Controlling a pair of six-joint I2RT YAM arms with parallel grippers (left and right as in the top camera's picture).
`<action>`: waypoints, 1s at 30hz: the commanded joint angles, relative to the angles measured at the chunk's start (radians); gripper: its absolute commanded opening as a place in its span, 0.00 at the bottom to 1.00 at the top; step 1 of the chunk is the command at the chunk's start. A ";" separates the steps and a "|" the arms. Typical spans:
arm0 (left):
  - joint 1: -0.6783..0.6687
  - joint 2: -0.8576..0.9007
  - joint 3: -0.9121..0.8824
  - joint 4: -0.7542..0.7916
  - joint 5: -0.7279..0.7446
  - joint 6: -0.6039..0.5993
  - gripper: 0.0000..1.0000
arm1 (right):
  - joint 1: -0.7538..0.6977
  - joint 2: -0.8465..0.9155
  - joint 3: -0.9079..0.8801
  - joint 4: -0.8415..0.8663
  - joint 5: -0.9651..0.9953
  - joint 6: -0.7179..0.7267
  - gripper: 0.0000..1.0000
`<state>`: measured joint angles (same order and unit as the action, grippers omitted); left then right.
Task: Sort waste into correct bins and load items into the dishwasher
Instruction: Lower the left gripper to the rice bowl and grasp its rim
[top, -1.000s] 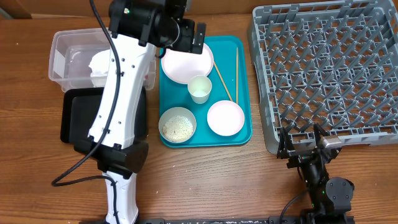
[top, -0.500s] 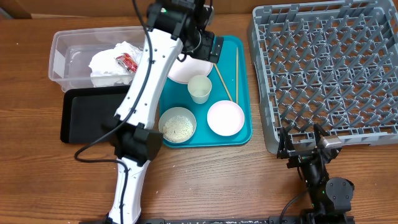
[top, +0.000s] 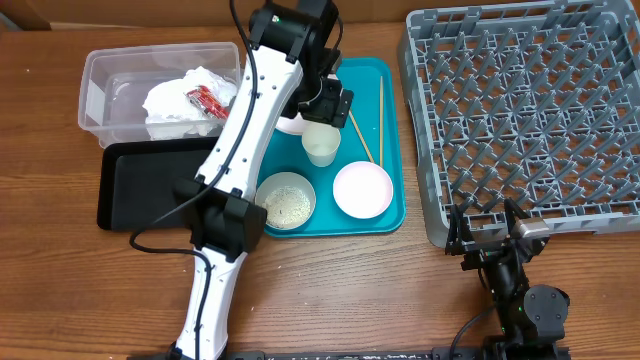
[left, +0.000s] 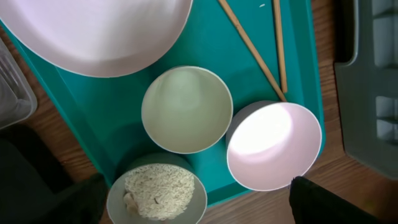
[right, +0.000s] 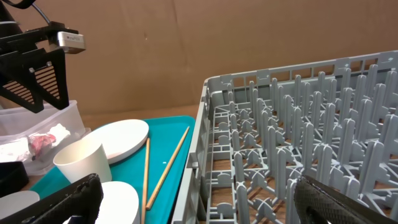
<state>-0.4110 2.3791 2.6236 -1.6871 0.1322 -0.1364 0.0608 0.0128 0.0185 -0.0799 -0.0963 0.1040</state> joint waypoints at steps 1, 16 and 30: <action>-0.044 -0.151 -0.028 -0.003 -0.027 -0.075 0.96 | 0.006 -0.010 -0.010 0.004 0.005 0.002 1.00; -0.174 -0.518 -0.962 0.375 -0.062 -0.145 0.80 | 0.006 -0.010 -0.010 0.004 0.005 0.002 1.00; -0.166 -0.517 -1.308 0.710 -0.080 -0.128 0.49 | 0.006 -0.010 -0.010 0.004 0.005 0.002 1.00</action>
<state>-0.5800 1.8668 1.3521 -0.9974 0.0563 -0.2825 0.0608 0.0128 0.0185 -0.0795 -0.0967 0.1043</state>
